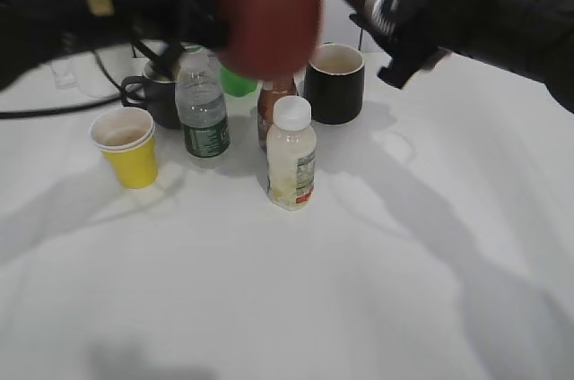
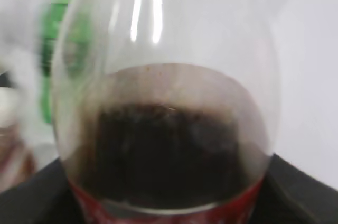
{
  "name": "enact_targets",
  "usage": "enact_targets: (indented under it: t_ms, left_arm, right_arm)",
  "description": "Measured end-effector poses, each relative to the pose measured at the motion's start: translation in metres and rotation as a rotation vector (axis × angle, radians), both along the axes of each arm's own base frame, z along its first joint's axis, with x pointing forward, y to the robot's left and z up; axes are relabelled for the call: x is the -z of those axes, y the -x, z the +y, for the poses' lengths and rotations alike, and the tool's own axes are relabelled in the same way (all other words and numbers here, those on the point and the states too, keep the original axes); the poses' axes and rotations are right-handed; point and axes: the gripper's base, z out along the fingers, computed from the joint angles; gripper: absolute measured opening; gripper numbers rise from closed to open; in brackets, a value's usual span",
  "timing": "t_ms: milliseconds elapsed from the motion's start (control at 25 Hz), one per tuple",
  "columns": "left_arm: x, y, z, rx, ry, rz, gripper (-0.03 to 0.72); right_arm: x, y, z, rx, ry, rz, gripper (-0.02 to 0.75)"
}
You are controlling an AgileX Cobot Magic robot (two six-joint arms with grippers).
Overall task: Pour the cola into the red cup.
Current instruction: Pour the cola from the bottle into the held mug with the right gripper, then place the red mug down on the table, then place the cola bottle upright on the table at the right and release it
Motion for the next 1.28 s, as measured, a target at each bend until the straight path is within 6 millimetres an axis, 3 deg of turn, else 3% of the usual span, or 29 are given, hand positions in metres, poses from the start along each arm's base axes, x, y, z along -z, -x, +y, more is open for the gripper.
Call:
enact_targets:
  t_ms: [120, 240, 400, 520, 640, 840, 1000, 1280]
  left_arm:
    - [-0.005, -0.004, 0.033, -0.085, 0.051, -0.039, 0.057]
    - [0.008, -0.005, 0.081, -0.221, 0.087, -0.043, 0.057]
    - [0.037, -0.003, 0.155, -0.435, 0.084, -0.016, 0.057]
    - [0.048, -0.005, 0.192, -0.509, 0.051, -0.031, 0.057]
    - [0.063, -0.012, 0.212, -0.532, 0.062, -0.067, 0.057]
    - [0.118, -0.027, 0.234, -0.539, 0.085, -0.02, 0.057]
    - [0.156, -0.041, 0.238, -0.514, 0.073, -0.016, 0.057]
    - [0.197, -0.054, 0.24, -0.5, 0.099, 0.001, 0.056]
  right_arm:
    - [0.0, -0.005, -0.011, 0.086, -0.275, 0.165, 0.474]
    - [0.002, -0.013, -0.032, 0.173, -0.441, 0.257, 0.474]
    - [0.017, -0.025, -0.057, 0.261, -0.54, 0.338, 0.473]
    - [0.029, -0.028, -0.058, 0.274, -0.548, 0.379, 0.473]
    - [0.034, -0.029, -0.057, 0.265, -0.561, 0.392, 0.473]
    - [0.032, -0.029, -0.056, 0.245, -0.582, 0.374, 0.473]
    - [0.032, -0.029, -0.055, 0.234, -0.579, 0.381, 0.473]
    - [0.033, -0.028, -0.054, 0.226, -0.586, 0.39, 0.473]
